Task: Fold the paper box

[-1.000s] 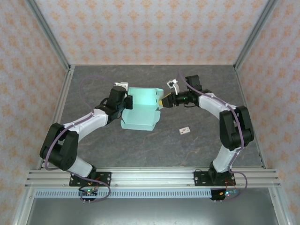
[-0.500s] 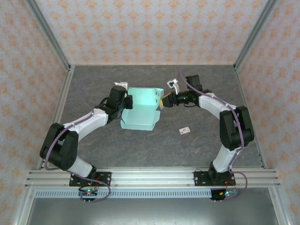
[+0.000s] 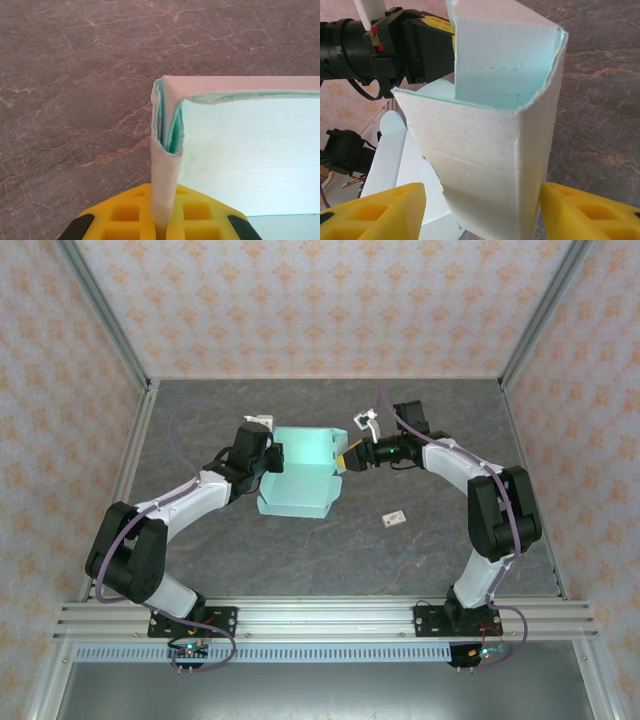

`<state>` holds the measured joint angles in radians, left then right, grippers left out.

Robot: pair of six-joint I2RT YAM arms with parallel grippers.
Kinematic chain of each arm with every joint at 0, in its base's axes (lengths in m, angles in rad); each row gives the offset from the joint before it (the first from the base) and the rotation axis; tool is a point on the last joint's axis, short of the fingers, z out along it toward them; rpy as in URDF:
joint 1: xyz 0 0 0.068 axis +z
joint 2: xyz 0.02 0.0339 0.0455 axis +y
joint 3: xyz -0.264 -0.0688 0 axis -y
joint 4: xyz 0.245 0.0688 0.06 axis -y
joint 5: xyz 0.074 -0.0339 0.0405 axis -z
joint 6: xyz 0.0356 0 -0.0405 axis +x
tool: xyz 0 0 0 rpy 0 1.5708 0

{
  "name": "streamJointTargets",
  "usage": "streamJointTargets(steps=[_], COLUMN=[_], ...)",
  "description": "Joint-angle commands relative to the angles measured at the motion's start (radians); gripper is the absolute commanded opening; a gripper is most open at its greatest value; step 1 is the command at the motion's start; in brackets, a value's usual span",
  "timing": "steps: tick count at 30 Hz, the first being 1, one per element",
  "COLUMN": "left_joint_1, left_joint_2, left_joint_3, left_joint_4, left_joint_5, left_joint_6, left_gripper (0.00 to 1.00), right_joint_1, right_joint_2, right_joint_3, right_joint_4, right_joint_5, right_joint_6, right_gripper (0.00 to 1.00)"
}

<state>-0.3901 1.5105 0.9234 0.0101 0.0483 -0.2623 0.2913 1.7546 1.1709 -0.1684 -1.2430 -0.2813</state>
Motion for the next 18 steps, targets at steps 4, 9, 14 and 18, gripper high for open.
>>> streamJointTargets(steps=[4,9,14,18], left_joint_1=[0.001,0.001,-0.002,-0.005], left_joint_2=[0.019,0.014,0.007,-0.006], left_joint_3=[0.042,0.040,0.044,0.043], left_joint_4=[-0.018,-0.017,-0.021,-0.022], left_joint_5=[-0.011,-0.010,-0.004,0.000], left_joint_6=[-0.008,-0.010,-0.009,-0.005], left_gripper=[0.00,0.00,0.00,0.00], right_joint_1=[-0.005,-0.003,0.015,0.021], right_joint_2=[-0.056,-0.056,-0.033,-0.031], right_joint_3=[0.021,0.031,0.055,0.050], right_joint_4=[-0.016,-0.026,-0.035,0.016], right_joint_5=[-0.050,-0.033,0.047,0.125], right_joint_6=[-0.011,-0.008,0.009,0.053], right_gripper=[0.64,0.61,0.52,0.45])
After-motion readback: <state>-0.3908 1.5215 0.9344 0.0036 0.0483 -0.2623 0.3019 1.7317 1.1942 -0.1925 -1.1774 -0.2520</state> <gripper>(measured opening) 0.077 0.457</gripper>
